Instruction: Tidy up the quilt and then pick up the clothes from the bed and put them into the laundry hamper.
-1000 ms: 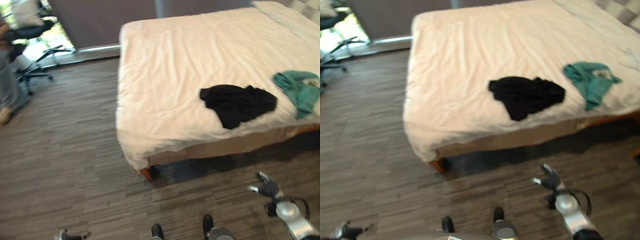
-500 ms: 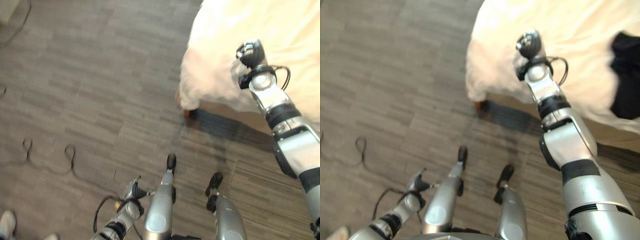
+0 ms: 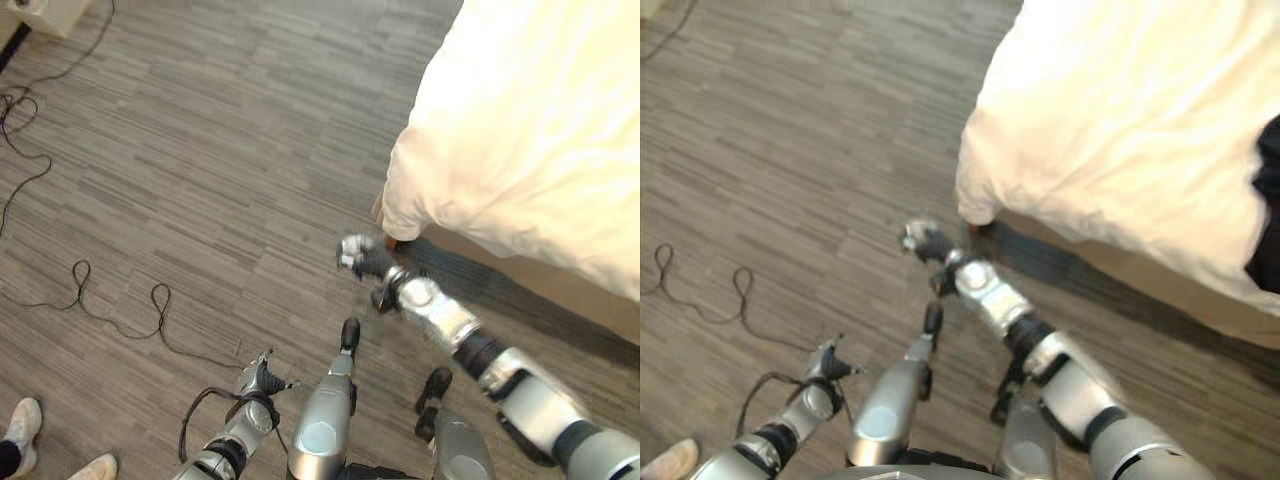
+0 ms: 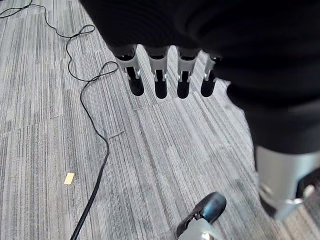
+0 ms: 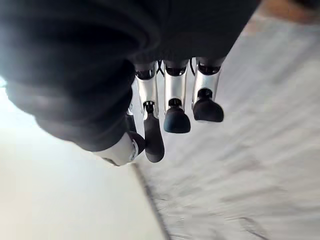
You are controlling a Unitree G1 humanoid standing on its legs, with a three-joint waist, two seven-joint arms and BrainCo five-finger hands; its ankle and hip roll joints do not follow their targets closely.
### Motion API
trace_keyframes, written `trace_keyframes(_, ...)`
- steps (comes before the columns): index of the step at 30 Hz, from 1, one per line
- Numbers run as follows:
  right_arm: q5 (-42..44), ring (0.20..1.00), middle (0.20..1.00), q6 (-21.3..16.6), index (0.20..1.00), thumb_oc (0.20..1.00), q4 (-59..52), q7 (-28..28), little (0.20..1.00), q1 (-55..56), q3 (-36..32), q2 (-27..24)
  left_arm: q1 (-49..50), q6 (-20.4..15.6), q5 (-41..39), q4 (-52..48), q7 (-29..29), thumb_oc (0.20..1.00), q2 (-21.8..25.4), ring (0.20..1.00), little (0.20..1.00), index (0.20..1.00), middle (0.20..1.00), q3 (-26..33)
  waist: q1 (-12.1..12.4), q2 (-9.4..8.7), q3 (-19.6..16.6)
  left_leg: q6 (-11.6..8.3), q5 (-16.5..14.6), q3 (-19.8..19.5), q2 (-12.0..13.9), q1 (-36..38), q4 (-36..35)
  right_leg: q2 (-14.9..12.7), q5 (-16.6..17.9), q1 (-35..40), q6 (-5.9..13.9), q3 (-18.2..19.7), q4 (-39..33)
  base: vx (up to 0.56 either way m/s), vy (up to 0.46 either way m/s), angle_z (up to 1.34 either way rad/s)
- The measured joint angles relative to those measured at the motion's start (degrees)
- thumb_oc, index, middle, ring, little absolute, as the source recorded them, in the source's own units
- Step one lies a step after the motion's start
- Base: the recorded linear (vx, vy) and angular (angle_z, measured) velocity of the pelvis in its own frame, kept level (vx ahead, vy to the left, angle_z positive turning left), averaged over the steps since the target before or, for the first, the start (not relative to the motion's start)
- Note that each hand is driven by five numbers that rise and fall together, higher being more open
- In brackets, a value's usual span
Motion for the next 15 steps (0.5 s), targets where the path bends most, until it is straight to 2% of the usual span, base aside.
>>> trace_keyframes(1,0.1,0.2,0.2,-1.4,0.2,0.2,-4.2,0.1,0.2,-0.3,-1.6,-3.0,0.8,0.0,0.0,-0.1,-0.1,1.0,-0.1,1.0,1.0,1.0,1.0,0.7,-0.1,-0.13,-1.1,0.36,-0.2,0.3,0.0,0.1,0.0,-0.1,0.0,0.0,0.0,0.1,0.0,0.01,0.013,-0.11)
trace_keyframes(2,0.1,0.2,0.2,-4.5,0.2,0.2,-6.4,-0.3,0.2,-1.4,-4.4,-5.7,2.3,0.0,0.0,0.0,-0.1,1.0,0.1,1.0,1.0,1.0,1.0,0.8,-0.7,-0.64,-3.1,0.28,-0.1,0.9,-0.1,0.3,0.0,-0.1,0.0,-0.1,-0.02,0.7,0.0,0.01,0.013,-0.15)
trace_keyframes(3,-0.4,0.2,0.2,-5.1,0.2,0.2,-6.6,-0.8,0.2,-2.7,-5.6,-7.6,3.0,0.0,0.0,0.1,-0.1,1.0,0.2,1.0,1.0,1.0,1.0,1.0,-1.4,-0.95,-3.8,0.34,-0.2,1.3,-0.1,0.5,0.0,-0.3,0.0,-0.2,-0.03,1.1,0.2,-0.03,0.038,-0.27)
trace_keyframes(4,-3.1,0.2,0.2,-6.6,0.2,0.2,-5.3,-3.2,0.2,-5.9,-6.9,-12.8,3.3,0.0,-0.1,0.1,-0.1,1.0,0.1,1.0,1.0,1.0,1.0,0.9,-1.6,-1.03,-4.8,0.98,0.2,1.9,-0.2,0.4,0.0,-0.6,-0.1,-1.3,-0.1,2.0,1.1,-0.04,0.024,-0.26)
trace_keyframes(6,-7.6,0.2,0.2,-7.0,0.2,0.2,-0.8,-7.5,0.2,-10.2,-10.8,-19.2,2.9,-0.1,0.0,-0.6,-0.1,1.0,0.4,1.0,1.0,1.0,1.0,-0.1,-2.4,-0.91,-5.3,1.32,0.6,2.8,-0.2,-1.0,0.0,-0.7,-0.1,-3.6,-0.1,2.9,2.1,-0.07,0.035,-0.22)
trace_keyframes(7,-8.6,0.2,0.2,-7.1,0.2,0.2,0.9,-9.3,0.2,-11.1,-13.0,-20.5,2.8,-0.2,0.0,-1.0,0.0,1.0,0.6,1.0,1.0,1.0,1.0,-0.4,-3.2,-0.91,-5.3,1.46,0.8,3.0,-0.2,-1.5,0.0,-0.7,-0.1,-4.3,-0.08,3.1,2.2,-0.1,0.043,-0.15)
trace_keyframes(9,-10.4,0.2,0.2,-7.8,0.2,0.2,9.8,-14.1,0.2,-12.2,-17.6,-21.7,2.5,-0.4,0.2,-2.4,-0.3,1.0,1.2,1.0,1.0,1.0,1.0,-2.8,-4.9,-0.75,-5.2,1.79,1.2,3.6,-0.2,-2.9,0.0,-0.9,-0.1,-7.0,-0.07,4.3,3.5,-0.06,0.022,-0.22)
trace_keyframes(10,-10.4,0.2,0.2,-8.2,0.2,0.2,15.2,-15.0,0.2,-12.8,-18.0,-22.2,2.1,-0.6,0.2,-2.9,-0.3,1.0,1.2,1.0,1.0,1.0,1.0,-3.1,-4.6,-0.65,-5.1,1.84,1.3,4.4,-0.2,-3.3,0.0,-0.9,-0.1,-7.9,-0.08,4.9,4.2,-0.05,0.009,-0.23)
trace_keyframes(12,-8.1,0.2,0.2,-5.4,0.2,0.2,29.3,-16.8,0.2,-10.7,-20.2,-21.8,0.3,-0.7,0.0,-3.2,-0.4,1.0,1.1,1.0,1.0,1.0,1.0,-3.3,-5.6,0.5,-4.3,1.88,1.3,5.0,-0.3,-3.4,0.0,-0.9,-0.1,-9.0,0.0,5.8,4.7,-0.07,0.041,-0.2)
trace_keyframes(13,-6.3,0.2,0.2,-5.7,0.2,0.2,33.5,-16.0,0.2,-10.6,-21.4,-21.5,-0.3,-0.7,-0.1,-3.1,-0.5,1.0,1.1,1.0,1.0,1.0,1.0,-3.6,-5.6,0.74,-3.9,1.88,1.3,5.3,-0.3,-3.4,0.0,-1.1,-0.4,-9.4,0.04,6.1,5.2,-0.04,0.056,-0.2)
trace_keyframes(14,-3.1,0.2,0.2,-4.9,0.2,0.2,45.9,-15.0,0.2,-12.2,-24.5,-21.5,-1.9,-0.7,-0.1,-3.0,-1.3,1.0,1.1,1.0,1.0,1.0,1.0,-5.3,-5.2,1.69,-2.9,1.88,1.3,6.1,-0.3,-3.4,0.0,-1.3,-0.7,-10.0,0.19,6.7,6.2,-0.02,0.025,-0.19)
trace_keyframes(15,-1.5,0.2,0.2,-2.3,0.2,0.2,52.0,-15.3,0.2,-12.4,-26.0,-22.3,-2.7,-0.7,0.0,-3.1,-1.6,1.0,1.3,1.0,1.0,1.0,1.0,-6.4,-5.1,2.69,-1.9,1.95,1.4,6.2,-0.3,-3.7,0.0,-1.2,-0.7,-10.8,0.22,7.1,6.7,-0.01,0.031,-0.19)
